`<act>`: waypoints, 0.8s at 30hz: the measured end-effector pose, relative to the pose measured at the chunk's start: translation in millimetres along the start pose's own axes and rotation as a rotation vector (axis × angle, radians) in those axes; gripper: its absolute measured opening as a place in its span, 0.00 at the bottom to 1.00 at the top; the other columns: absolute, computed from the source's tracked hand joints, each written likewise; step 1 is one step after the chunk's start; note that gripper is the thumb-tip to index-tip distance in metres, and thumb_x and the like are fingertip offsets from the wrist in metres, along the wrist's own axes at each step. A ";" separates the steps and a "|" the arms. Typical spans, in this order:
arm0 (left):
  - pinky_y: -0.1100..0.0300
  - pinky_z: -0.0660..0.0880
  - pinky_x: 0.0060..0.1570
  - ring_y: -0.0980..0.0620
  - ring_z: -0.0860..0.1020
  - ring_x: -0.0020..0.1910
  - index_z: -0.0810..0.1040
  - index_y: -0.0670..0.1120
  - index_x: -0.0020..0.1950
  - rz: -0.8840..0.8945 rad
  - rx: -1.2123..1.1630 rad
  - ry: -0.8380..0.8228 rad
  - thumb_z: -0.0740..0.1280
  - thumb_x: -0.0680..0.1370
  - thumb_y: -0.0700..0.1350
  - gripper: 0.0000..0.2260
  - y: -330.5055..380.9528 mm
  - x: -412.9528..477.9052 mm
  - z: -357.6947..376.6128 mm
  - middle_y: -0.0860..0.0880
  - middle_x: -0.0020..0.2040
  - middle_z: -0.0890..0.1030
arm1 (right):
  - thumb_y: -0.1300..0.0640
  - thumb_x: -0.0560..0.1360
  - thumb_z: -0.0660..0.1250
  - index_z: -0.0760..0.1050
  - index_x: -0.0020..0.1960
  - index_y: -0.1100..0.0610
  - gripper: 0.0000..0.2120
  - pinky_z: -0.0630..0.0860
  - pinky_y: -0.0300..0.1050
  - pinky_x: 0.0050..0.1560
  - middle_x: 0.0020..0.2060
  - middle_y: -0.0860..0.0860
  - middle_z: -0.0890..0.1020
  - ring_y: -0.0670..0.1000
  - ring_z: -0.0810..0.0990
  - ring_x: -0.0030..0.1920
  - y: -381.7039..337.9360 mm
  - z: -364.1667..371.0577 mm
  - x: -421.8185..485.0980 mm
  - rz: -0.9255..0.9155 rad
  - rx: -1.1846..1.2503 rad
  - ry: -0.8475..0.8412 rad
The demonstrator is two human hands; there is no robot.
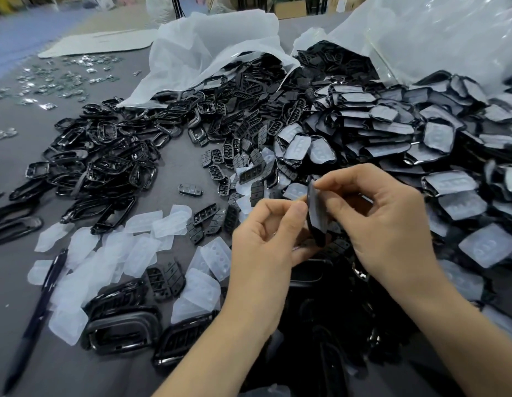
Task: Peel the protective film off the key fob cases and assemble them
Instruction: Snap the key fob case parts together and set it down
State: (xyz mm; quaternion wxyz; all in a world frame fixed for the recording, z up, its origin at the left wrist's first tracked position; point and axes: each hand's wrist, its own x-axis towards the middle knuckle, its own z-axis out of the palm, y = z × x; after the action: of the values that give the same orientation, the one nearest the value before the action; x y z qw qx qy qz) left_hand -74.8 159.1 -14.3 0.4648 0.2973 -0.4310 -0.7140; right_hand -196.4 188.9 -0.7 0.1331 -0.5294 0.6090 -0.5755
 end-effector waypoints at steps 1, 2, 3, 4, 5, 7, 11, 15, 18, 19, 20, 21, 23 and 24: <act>0.56 0.80 0.38 0.49 0.80 0.37 0.80 0.46 0.37 -0.022 -0.011 0.002 0.70 0.68 0.47 0.05 1.2 1.4 -1.7 0.42 0.38 0.82 | 0.68 0.72 0.71 0.79 0.45 0.46 0.16 0.74 0.31 0.43 0.41 0.43 0.83 0.45 0.82 0.43 -0.1 0.6 -0.7 -0.015 -0.004 -0.016; 0.58 0.79 0.37 0.49 0.80 0.36 0.80 0.47 0.37 -0.044 -0.025 -0.007 0.71 0.67 0.47 0.04 2.3 2.8 -3.2 0.43 0.38 0.82 | 0.67 0.72 0.71 0.80 0.46 0.47 0.15 0.74 0.31 0.44 0.41 0.44 0.83 0.45 0.82 0.43 -0.3 0.8 -1.2 -0.026 -0.004 -0.030; 0.60 0.79 0.35 0.50 0.81 0.36 0.81 0.47 0.36 -0.065 -0.044 -0.024 0.71 0.67 0.46 0.03 3.7 4.3 -4.8 0.44 0.38 0.82 | 0.67 0.72 0.71 0.80 0.47 0.47 0.14 0.74 0.31 0.44 0.42 0.44 0.83 0.45 0.82 0.44 -0.3 0.4 -1.1 -0.028 0.005 -0.044; 0.61 0.78 0.33 0.52 0.81 0.35 0.81 0.48 0.37 -0.083 -0.068 -0.045 0.71 0.67 0.44 0.01 5.3 5.6 -6.1 0.45 0.38 0.83 | 0.66 0.72 0.71 0.80 0.48 0.47 0.14 0.74 0.31 0.44 0.42 0.45 0.83 0.46 0.82 0.44 -0.1 -0.3 -0.5 -0.021 0.019 -0.055; 0.61 0.78 0.32 0.52 0.82 0.34 0.82 0.48 0.38 -0.094 -0.093 -0.061 0.71 0.67 0.43 0.02 6.5 6.5 -7.1 0.46 0.38 0.83 | 0.66 0.72 0.71 0.80 0.49 0.47 0.14 0.74 0.31 0.44 0.42 0.45 0.83 0.46 0.82 0.44 0.1 -1.3 0.1 -0.007 0.029 -0.065; 0.60 0.79 0.33 0.52 0.82 0.35 0.82 0.46 0.42 -0.101 -0.125 -0.080 0.70 0.67 0.40 0.05 6.5 7.8 -9.0 0.46 0.40 0.84 | 0.65 0.72 0.72 0.79 0.49 0.46 0.15 0.75 0.31 0.44 0.42 0.46 0.83 0.46 0.82 0.43 0.5 -3.0 1.4 0.016 0.029 -0.082; 0.59 0.79 0.34 0.51 0.84 0.39 0.83 0.47 0.44 -0.100 -0.148 -0.088 0.69 0.67 0.38 0.09 5.5 8.5 -9.7 0.46 0.44 0.84 | 0.66 0.72 0.72 0.80 0.47 0.48 0.13 0.74 0.30 0.44 0.43 0.45 0.82 0.45 0.81 0.43 -2.5 -2.9 1.8 -0.019 -0.030 -0.126; 0.59 0.80 0.37 0.50 0.84 0.43 0.83 0.46 0.49 -0.100 -0.155 -0.087 0.69 0.69 0.38 0.11 5.9 9.8 -11.5 0.45 0.47 0.85 | 0.65 0.72 0.71 0.81 0.47 0.50 0.11 0.74 0.32 0.44 0.43 0.46 0.80 0.45 0.79 0.43 -4.2 -4.3 1.8 -0.010 -0.064 -0.182; 0.59 0.80 0.38 0.51 0.84 0.44 0.85 0.48 0.48 -0.123 -0.140 -0.086 0.71 0.71 0.36 0.10 6.7 10.5 -13.1 0.46 0.47 0.85 | 0.64 0.71 0.72 0.78 0.43 0.49 0.09 0.76 0.39 0.44 0.42 0.47 0.78 0.48 0.78 0.41 -3.0 -5.9 3.3 0.002 -0.083 -0.209; 0.58 0.80 0.38 0.51 0.84 0.44 0.86 0.49 0.47 -0.128 -0.145 -0.084 0.70 0.71 0.36 0.10 7.2 10.7 -13.1 0.46 0.46 0.85 | 0.63 0.71 0.72 0.77 0.42 0.49 0.09 0.76 0.41 0.44 0.42 0.47 0.78 0.48 0.78 0.41 -2.6 -6.6 3.5 0.000 -0.076 -0.210; 0.58 0.80 0.38 0.51 0.84 0.43 0.86 0.49 0.47 -0.130 -0.152 -0.080 0.70 0.71 0.36 0.10 7.5 10.8 -12.8 0.46 0.46 0.85 | 0.62 0.71 0.72 0.77 0.41 0.49 0.09 0.77 0.42 0.44 0.41 0.47 0.78 0.48 0.78 0.41 -2.2 -6.9 3.6 -0.005 -0.064 -0.206; 0.57 0.80 0.38 0.50 0.84 0.42 0.86 0.48 0.47 -0.130 -0.159 -0.072 0.71 0.71 0.36 0.10 7.9 11.0 -12.5 0.45 0.47 0.84 | 0.60 0.71 0.72 0.76 0.41 0.49 0.08 0.77 0.44 0.43 0.40 0.47 0.79 0.49 0.78 0.40 -2.3 -7.0 3.5 -0.005 -0.046 -0.197; 0.58 0.80 0.36 0.49 0.84 0.41 0.85 0.47 0.49 -0.130 -0.173 -0.050 0.70 0.69 0.38 0.10 8.6 10.9 -12.0 0.43 0.48 0.84 | 0.58 0.71 0.70 0.76 0.41 0.48 0.05 0.77 0.47 0.39 0.38 0.49 0.81 0.51 0.79 0.37 -2.3 -8.1 4.0 -0.001 0.006 -0.155; 0.58 0.80 0.35 0.49 0.84 0.39 0.84 0.46 0.49 -0.128 -0.177 -0.041 0.69 0.69 0.38 0.11 8.7 11.1 -12.2 0.43 0.48 0.84 | 0.58 0.70 0.69 0.75 0.41 0.48 0.05 0.76 0.46 0.37 0.38 0.49 0.81 0.52 0.78 0.36 -1.8 -9.7 5.1 -0.002 0.042 -0.124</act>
State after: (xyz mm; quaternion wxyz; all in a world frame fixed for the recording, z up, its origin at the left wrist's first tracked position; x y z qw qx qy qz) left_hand -65.6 143.1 -12.4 0.4337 0.2675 -0.3556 -0.7835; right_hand -205.1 190.6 6.0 0.1810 -0.5618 0.5867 -0.5544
